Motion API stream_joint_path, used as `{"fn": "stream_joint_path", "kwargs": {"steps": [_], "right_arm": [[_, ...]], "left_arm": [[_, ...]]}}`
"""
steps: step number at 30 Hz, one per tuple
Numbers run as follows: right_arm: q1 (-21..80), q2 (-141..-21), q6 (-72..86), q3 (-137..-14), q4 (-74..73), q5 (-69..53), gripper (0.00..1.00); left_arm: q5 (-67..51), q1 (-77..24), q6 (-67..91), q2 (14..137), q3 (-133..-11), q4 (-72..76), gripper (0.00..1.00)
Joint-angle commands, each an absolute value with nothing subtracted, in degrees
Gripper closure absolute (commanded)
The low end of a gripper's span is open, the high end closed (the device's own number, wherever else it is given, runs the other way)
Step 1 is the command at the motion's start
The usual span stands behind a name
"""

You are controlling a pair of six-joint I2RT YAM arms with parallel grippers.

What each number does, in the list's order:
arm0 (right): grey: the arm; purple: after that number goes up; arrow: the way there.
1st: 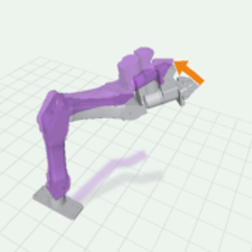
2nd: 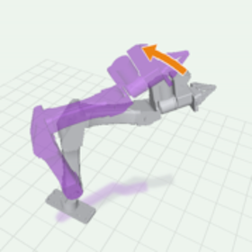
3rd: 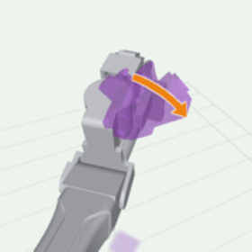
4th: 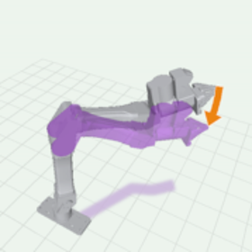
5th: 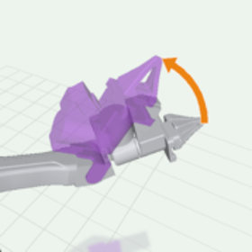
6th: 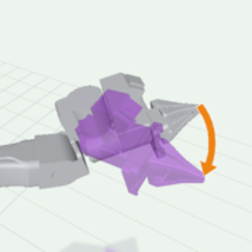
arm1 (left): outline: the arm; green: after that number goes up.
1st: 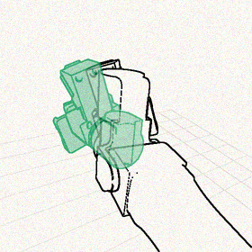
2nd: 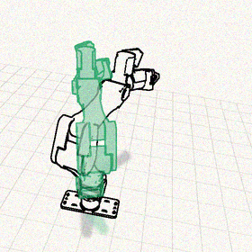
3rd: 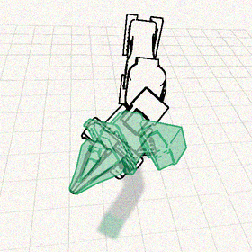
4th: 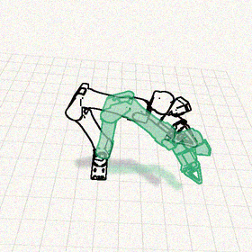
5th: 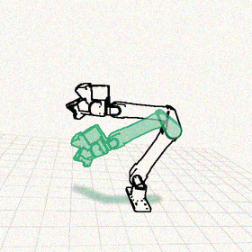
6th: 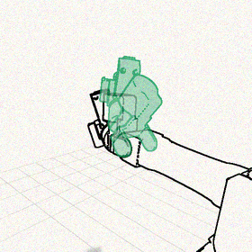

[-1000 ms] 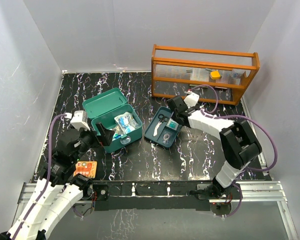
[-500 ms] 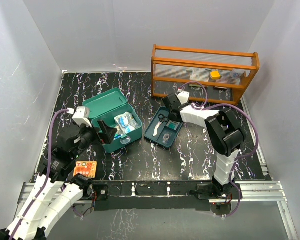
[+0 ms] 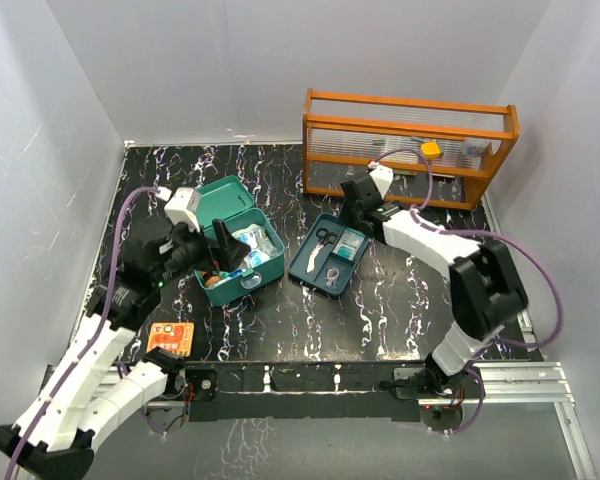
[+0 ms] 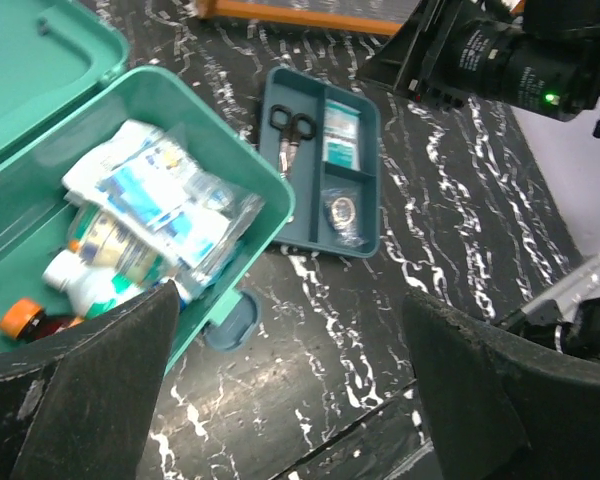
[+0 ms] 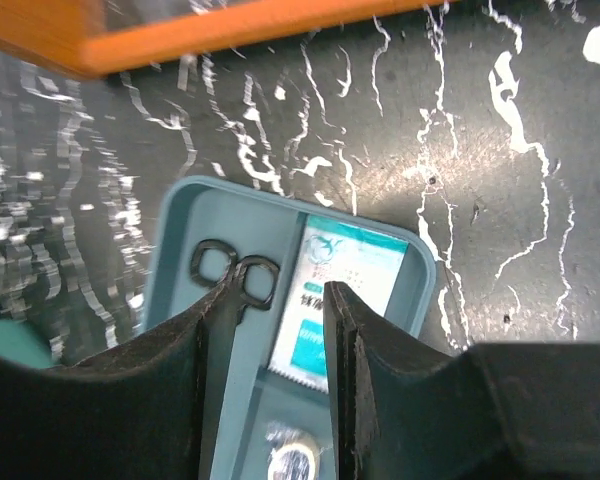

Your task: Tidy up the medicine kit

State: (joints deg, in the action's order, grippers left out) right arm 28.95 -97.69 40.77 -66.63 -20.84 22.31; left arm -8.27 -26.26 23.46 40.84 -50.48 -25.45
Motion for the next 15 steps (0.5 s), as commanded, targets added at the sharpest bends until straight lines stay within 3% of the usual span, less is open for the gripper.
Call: {"fn": "stream_joint_path", "kwargs": {"steps": [1, 10, 15], "right_arm": [[28.2, -86.6, 40.4, -62.1, -20.2, 19.5, 0.61], [27.8, -67.6, 44.0, -46.0, -24.4, 18.2, 0.61], [25.8, -61.5, 47.1, -39.3, -26.0, 17.9, 0.61]], "left_arm": [[-16.6, -26.3, 23.2, 48.1, -57.8, -22.0, 0.12], [-13.4, -33.4, 23.4, 62.7, -61.3, -12.3, 0.25], [-2.8, -41.0, 19.8, 78.3, -70.0, -14.3, 0.32]]}}
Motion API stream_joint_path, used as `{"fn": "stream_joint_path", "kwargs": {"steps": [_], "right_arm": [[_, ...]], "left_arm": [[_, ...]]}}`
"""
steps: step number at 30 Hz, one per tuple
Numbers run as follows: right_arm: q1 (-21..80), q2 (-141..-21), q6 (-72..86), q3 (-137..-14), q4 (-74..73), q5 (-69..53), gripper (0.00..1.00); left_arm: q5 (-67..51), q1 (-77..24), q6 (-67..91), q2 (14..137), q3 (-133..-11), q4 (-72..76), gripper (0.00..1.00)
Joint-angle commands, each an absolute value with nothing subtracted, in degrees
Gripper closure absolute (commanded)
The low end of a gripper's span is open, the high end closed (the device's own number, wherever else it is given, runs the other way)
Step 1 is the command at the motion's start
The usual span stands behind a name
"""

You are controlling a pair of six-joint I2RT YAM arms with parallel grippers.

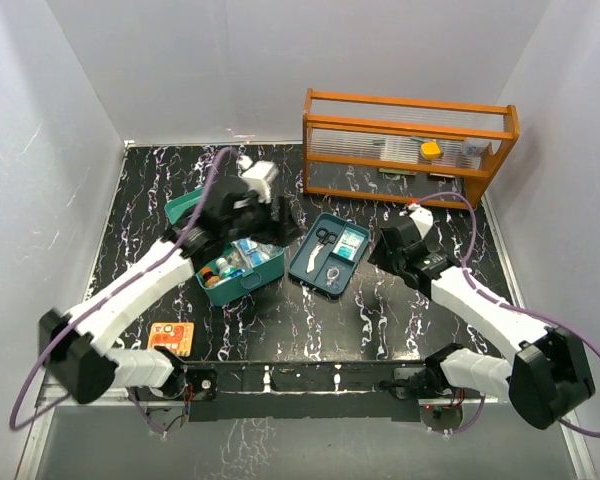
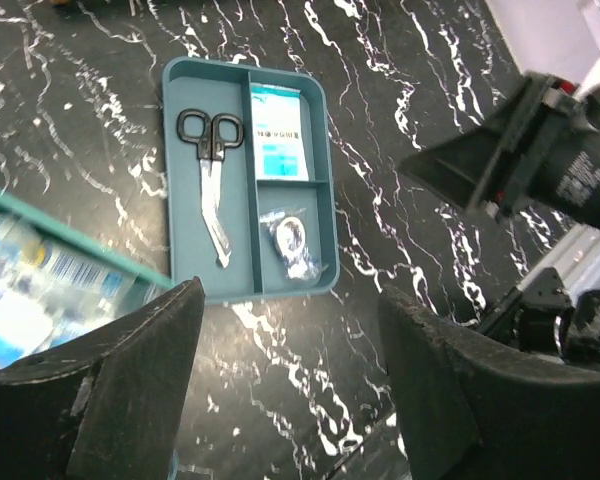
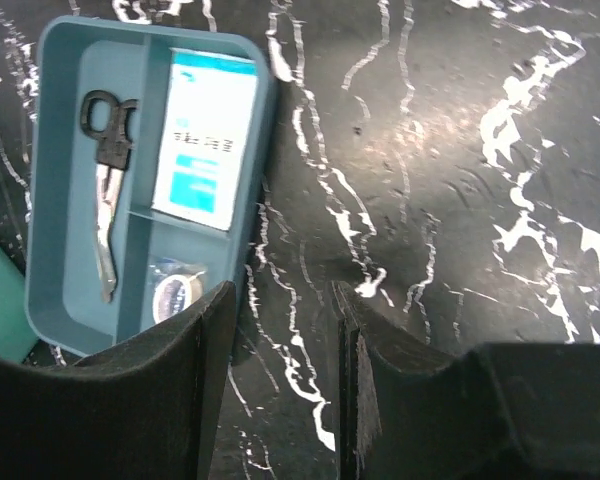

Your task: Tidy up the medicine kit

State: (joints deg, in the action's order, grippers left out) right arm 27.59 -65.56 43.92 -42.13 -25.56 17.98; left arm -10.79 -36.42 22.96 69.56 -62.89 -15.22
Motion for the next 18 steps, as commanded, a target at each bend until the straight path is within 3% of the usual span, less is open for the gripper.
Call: {"fn": "stream_joint_path", "kwargs": {"steps": [1, 11, 18], "right_arm": [[25.0, -60.8, 47.5, -38.5, -26.1, 17.1, 0.61], [18.6, -55.5, 45.9, -34.9, -27.4, 13.9, 0.62], [17.7, -56.6, 45.2, -33.8, -26.9, 11.4, 0.61]], "left_arm": [[-0.9, -42.1, 19.4, 81.7, -72.1, -15.4, 0.36], [3.5, -46.6, 18.2, 101.0, -83.8, -21.8, 0.51], [-0.1, -47.2, 17.0, 110.9, -88.4, -25.2, 0.54]]}}
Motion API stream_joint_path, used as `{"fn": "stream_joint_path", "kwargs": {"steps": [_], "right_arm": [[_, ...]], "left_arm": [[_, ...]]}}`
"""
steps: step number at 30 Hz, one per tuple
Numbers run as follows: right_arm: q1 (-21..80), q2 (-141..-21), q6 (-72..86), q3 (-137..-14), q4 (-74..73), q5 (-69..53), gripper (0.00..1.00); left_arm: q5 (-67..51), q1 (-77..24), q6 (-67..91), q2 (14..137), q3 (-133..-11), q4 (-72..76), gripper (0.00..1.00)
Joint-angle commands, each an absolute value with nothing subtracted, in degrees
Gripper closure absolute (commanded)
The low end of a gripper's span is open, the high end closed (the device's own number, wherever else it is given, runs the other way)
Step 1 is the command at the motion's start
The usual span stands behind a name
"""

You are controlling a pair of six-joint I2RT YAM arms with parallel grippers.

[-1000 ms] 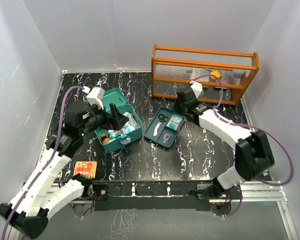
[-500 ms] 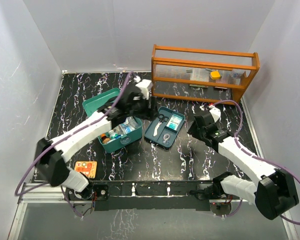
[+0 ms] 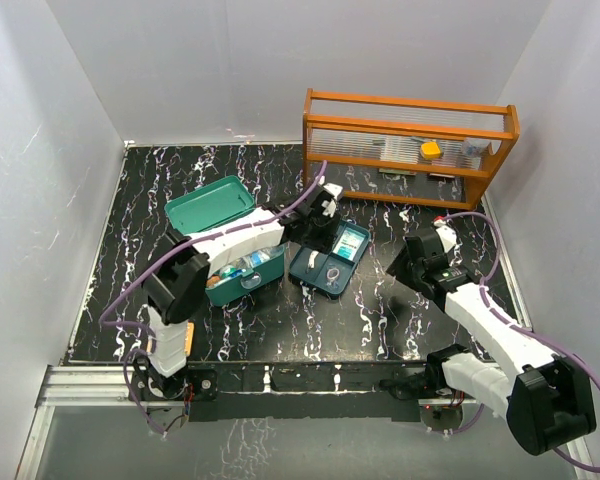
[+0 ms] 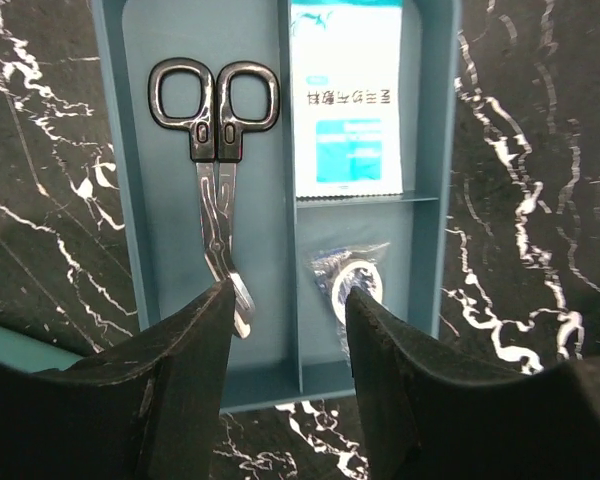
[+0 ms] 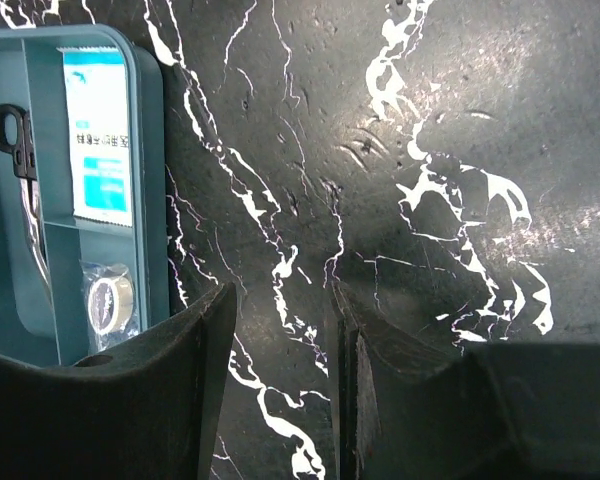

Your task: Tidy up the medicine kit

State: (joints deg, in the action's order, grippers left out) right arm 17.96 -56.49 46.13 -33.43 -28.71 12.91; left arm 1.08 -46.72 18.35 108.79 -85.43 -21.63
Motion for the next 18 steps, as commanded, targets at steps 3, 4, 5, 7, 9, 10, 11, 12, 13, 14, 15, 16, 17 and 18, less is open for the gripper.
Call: {"fn": "stream_joint_path", "kwargs": {"steps": [3, 4, 5, 7, 9, 10, 11, 12, 13, 14, 15, 16, 17, 18], "right_arm": [[17.7, -56.8, 44.6, -34.1, -26.9, 11.2, 0.61], [17.7, -56.9, 44.5, -34.1, -26.9, 11.2, 0.61], [17.7, -57.1, 44.5, -34.1, -26.9, 11.2, 0.61], [17.6, -57.4, 44.5, -34.0, -26.8, 11.1, 0.61], [17.7, -57.7, 44.6, -33.9, -26.8, 10.8, 0.61], [17.7, -57.7, 44.6, -34.0, -26.9, 10.7, 0.61], [17.6, -57.7, 44.6, -34.1, -26.9, 10.5, 0.61], [17.7, -57.7, 44.6, -34.1, -26.9, 10.5, 0.61], [17.6, -57.6, 44.6, -34.1, -26.9, 10.5, 0.61], [17.6, -57.6, 44.6, -34.2, -26.9, 10.5, 0.61], [17.6, -57.6, 44.6, -34.1, -26.9, 10.5, 0.6], [17.7, -57.6, 44.7, -34.1, -26.7, 10.5, 0.61], [17.7, -57.9, 44.8, -34.0, -26.6, 10.3, 0.6], [17.6, -58.0, 44.9, -34.1, -26.6, 10.1, 0.6]], "left_arm": [[-1.9, -47.2, 16.9, 113.1, -89.3, -25.4, 0.57], [-2.6, -47.2, 17.0, 113.8, -89.4, -25.2, 0.59], [-3.5, -47.3, 17.1, 114.3, -89.6, -25.0, 0.6], [-4.5, -47.4, 17.3, 115.5, -89.7, -24.6, 0.6], [-5.1, -47.7, 17.4, 116.5, -90.0, -24.2, 0.6], [-5.5, -47.7, 17.3, 116.8, -90.1, -24.1, 0.6], [-6.0, -47.8, 17.2, 116.9, -90.2, -23.9, 0.6], [-6.2, -47.9, 17.2, 117.0, -90.1, -23.6, 0.6], [-6.2, -47.9, 17.2, 117.0, -90.0, -23.3, 0.6], [-6.2, -47.9, 17.3, 117.1, -90.0, -23.1, 0.6], [-6.0, -47.9, 17.1, 117.4, -90.0, -23.0, 0.6], [-5.5, -47.9, 17.1, 117.7, -90.3, -23.1, 0.61], [-5.1, -47.9, 17.0, 117.9, -90.4, -23.1, 0.62], [-4.6, -48.0, 16.8, 118.1, -90.5, -23.2, 0.64]]}}
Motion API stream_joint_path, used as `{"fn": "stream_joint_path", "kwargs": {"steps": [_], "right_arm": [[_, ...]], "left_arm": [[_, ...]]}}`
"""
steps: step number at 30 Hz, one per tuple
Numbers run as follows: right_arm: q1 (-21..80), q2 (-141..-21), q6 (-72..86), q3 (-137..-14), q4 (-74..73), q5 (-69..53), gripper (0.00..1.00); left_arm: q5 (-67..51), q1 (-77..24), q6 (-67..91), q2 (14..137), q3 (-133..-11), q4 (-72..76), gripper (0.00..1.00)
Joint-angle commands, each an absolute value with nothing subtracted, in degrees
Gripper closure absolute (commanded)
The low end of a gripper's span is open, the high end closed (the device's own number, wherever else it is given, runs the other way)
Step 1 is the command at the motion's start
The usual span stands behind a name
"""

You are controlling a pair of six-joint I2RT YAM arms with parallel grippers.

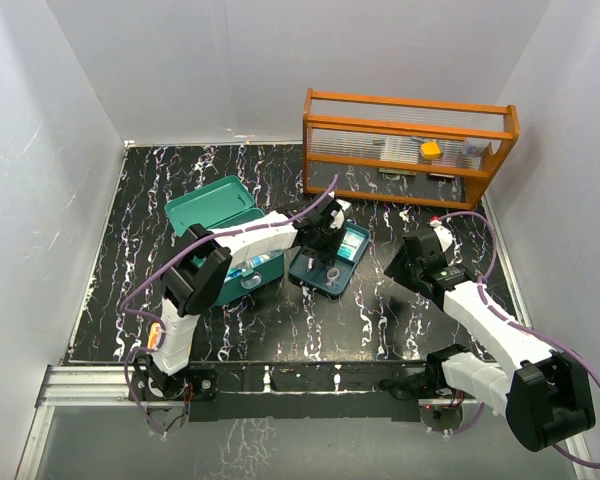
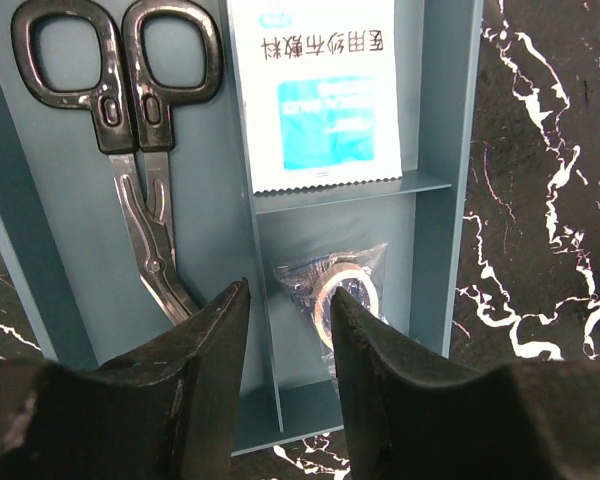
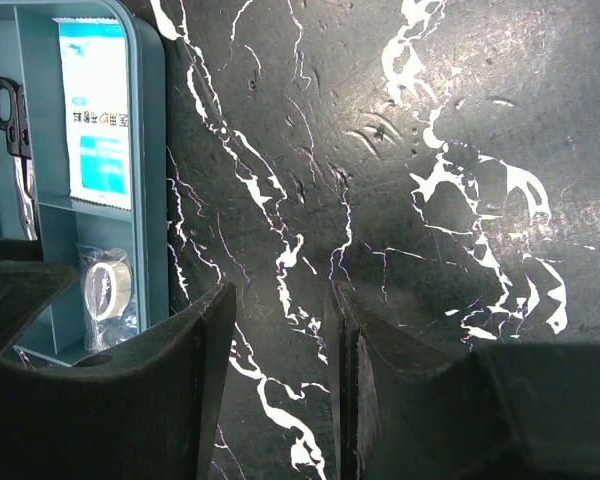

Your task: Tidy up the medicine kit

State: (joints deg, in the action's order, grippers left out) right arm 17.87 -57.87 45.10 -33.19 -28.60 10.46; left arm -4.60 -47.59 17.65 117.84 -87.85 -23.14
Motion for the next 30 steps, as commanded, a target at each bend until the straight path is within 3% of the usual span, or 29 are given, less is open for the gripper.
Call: {"fn": "stream_joint_path", "kwargs": {"steps": [1, 7, 12, 19, 30], "right_arm": [[17.7, -58.1, 45.0, -33.9, -26.5, 10.1, 0.6], [17.7, -58.3, 45.6, -33.0, -26.0, 9.6, 0.6], [17.7, -58.0, 45.6, -33.0, -26.1, 9.6, 0.6], [17.6, -57.4, 45.7, -32.6, -26.2, 9.8, 0.6], [17.6, -56.8, 46.2, -32.7, -26.4, 10.3, 0.61]], "left_arm": [[-4.1, -48.0, 16.5, 118.4, -90.7, -23.3, 0.66], [-1.2, -48.1, 15.3, 120.6, -93.3, -25.4, 0.79], [0.0, -48.2, 15.1, 122.0, -94.0, -25.8, 0.82], [1.7, -48.2, 13.7, 121.2, -95.0, -25.9, 1.0], [-9.4, -48.5, 9.1, 114.2, -99.6, -32.8, 1.0]]}}
